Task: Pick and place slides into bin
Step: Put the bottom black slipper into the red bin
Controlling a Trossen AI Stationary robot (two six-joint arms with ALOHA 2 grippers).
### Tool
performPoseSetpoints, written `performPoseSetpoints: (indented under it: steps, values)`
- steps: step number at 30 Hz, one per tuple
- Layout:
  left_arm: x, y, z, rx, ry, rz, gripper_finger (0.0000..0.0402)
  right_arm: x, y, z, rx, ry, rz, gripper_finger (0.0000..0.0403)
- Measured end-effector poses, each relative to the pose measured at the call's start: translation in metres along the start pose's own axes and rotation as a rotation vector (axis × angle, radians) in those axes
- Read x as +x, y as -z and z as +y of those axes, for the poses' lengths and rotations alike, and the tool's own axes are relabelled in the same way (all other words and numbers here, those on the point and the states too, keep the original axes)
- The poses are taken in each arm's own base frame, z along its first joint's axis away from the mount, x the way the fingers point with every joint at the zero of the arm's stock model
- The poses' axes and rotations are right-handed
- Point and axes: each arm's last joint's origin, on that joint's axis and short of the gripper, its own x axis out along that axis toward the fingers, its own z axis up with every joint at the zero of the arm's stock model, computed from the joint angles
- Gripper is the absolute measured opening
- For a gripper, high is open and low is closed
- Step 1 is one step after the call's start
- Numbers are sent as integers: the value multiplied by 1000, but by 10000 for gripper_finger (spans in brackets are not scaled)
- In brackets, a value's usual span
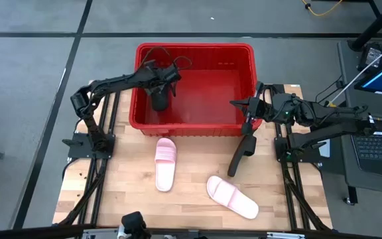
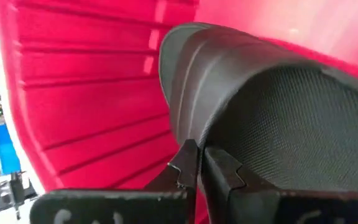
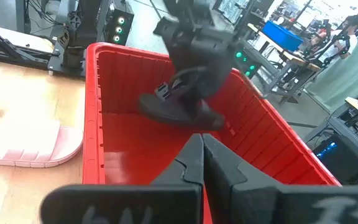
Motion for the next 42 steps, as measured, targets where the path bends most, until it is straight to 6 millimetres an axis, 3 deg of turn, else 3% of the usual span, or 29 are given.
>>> performPoseSetpoints:
  steps: [5, 18, 42]
  values:
    - [19, 6, -13, 21, -7, 3, 3, 0, 0, 0, -4, 0, 0, 6]
    - [38, 14, -21, 17, 12, 5, 3, 0, 0, 0, -4, 0, 1, 6]
    - [48, 17, -33, 18, 65, -41, 13, 1, 1, 1, -3, -1, 6, 6]
